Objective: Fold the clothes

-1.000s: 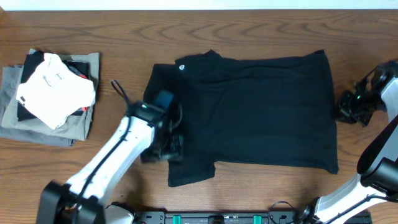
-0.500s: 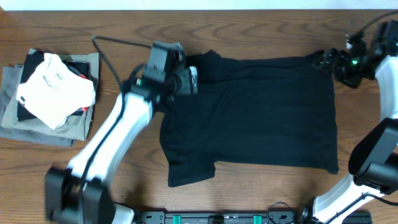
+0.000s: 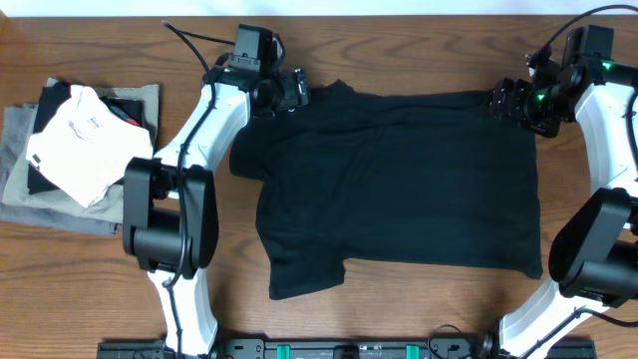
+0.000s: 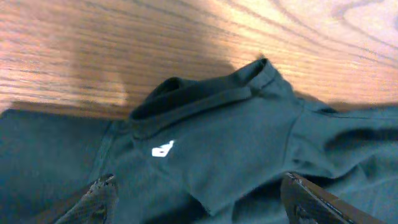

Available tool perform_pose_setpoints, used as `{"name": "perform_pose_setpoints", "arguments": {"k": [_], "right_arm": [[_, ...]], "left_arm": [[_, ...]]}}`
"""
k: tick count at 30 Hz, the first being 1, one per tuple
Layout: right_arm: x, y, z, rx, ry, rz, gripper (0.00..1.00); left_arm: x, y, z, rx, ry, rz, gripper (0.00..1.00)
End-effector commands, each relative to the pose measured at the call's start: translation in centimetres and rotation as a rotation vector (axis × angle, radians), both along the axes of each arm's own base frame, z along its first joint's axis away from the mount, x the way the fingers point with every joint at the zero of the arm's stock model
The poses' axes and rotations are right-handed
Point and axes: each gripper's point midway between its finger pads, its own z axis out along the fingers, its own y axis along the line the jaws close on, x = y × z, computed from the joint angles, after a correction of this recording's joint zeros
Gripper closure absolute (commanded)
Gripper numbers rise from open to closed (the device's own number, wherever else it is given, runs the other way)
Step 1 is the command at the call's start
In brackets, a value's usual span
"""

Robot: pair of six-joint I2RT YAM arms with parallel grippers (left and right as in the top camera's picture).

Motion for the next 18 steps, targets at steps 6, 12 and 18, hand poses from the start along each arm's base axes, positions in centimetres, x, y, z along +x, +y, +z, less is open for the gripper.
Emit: {"name": "perform_pose_setpoints", "arguments": {"k": [6, 12, 18], "right_arm": [[0.1, -0.2, 0.3, -0.006, 0.014, -0.038, 0.14], [-0.3, -0.1, 0.2, -0.003, 0.028, -0.037, 0.14], [-0.6, -0.1, 0.1, -0.001, 0.04, -0.037, 0.15]], "left_arm": [[-0.1, -0.8, -2.8, -0.068, 0.085, 0.009, 0.16], [-0.3, -1.8, -4.0, -0.119, 0.112, -0.018, 0.32], [0.0, -2.3, -4.7, -0.121, 0.107, -0.021, 0.34]]}}
